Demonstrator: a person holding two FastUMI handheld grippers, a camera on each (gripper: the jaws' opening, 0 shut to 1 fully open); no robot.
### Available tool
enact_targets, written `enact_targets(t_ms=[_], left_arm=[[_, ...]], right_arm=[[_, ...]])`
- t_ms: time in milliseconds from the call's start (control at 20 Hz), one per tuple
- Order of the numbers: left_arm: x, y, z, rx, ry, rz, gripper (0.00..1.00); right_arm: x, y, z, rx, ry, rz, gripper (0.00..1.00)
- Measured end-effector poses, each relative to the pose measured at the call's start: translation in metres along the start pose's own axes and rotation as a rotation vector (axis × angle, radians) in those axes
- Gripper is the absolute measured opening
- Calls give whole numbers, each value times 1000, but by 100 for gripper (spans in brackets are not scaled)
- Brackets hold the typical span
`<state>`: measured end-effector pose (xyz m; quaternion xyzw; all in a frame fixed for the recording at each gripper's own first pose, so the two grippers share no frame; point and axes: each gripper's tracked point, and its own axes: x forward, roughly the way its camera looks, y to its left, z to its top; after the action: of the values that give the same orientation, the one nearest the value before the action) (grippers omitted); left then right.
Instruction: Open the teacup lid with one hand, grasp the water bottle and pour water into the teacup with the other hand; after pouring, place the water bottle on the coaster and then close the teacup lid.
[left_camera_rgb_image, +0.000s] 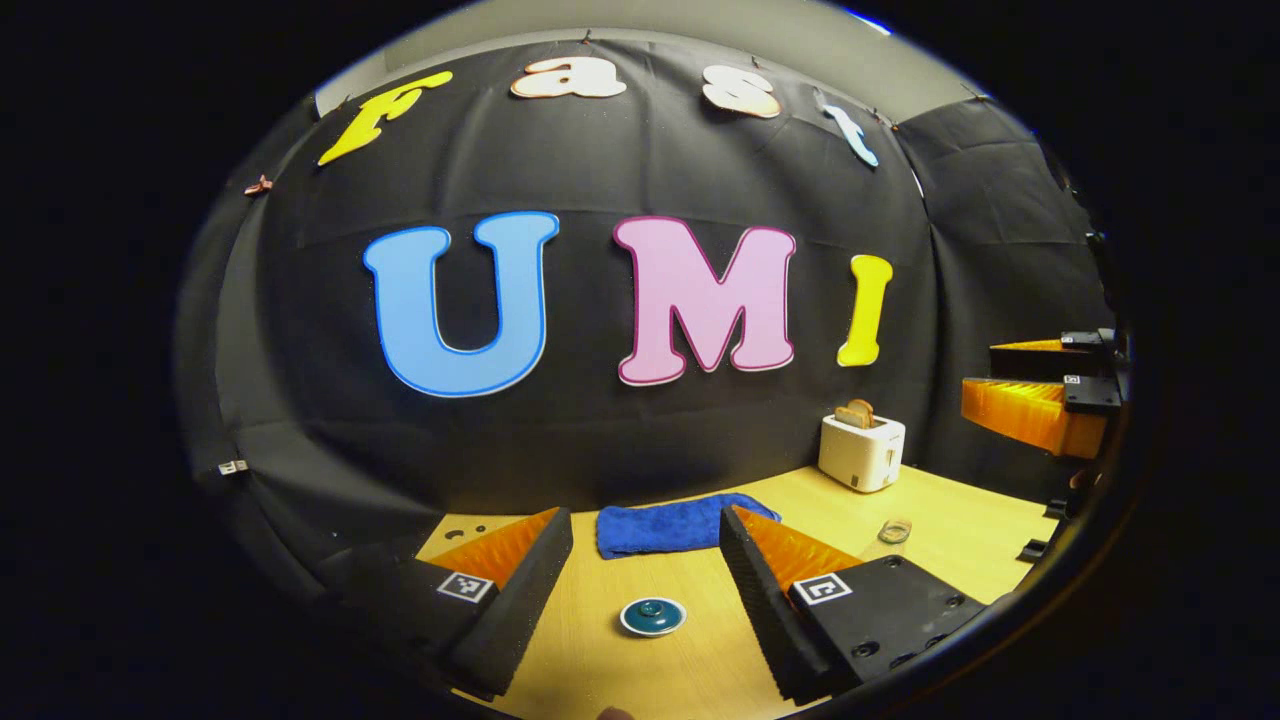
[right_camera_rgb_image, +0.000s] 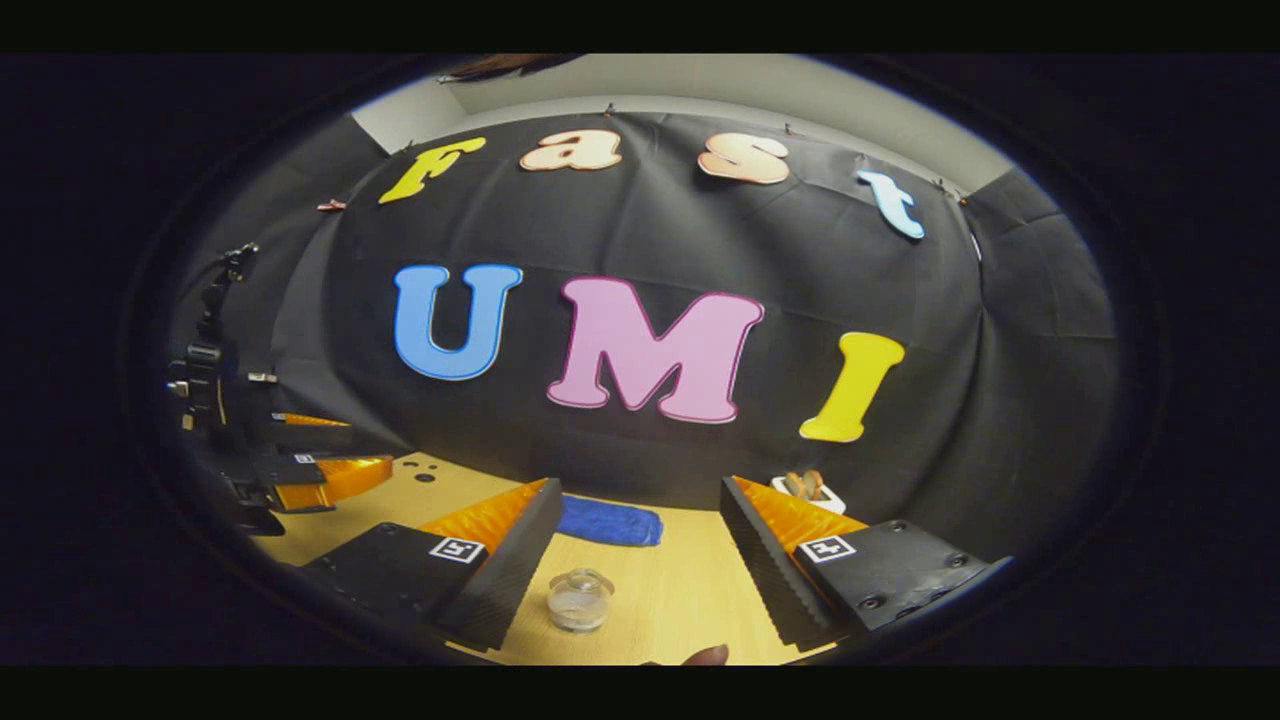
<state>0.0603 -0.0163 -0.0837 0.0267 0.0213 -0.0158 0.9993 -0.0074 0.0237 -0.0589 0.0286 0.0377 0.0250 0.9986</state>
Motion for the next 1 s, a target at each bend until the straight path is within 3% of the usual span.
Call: enact_targets(t_ms=[250, 550, 850, 900, 950, 1000], left_arm=[[57, -8, -89, 35, 60, -8, 88], [121, -4, -181, -14, 139, 16, 82], [133, -5, -219, -55, 201, 4, 76], [133, -7, -222, -61, 208, -6, 70], [134, -6, -222, -61, 209, -7, 73], [135, -4, -222, -58, 207, -1, 70]], right_arm=[[14, 2, -49, -6, 43, -11, 98], [13, 8, -77, -34, 55, -8, 98], [9, 11, -102, -56, 91, -5, 99], [9, 12, -107, -54, 98, -5, 98], [8, 13, -111, -52, 104, -5, 98], [8, 13, -114, -49, 110, -7, 98]])
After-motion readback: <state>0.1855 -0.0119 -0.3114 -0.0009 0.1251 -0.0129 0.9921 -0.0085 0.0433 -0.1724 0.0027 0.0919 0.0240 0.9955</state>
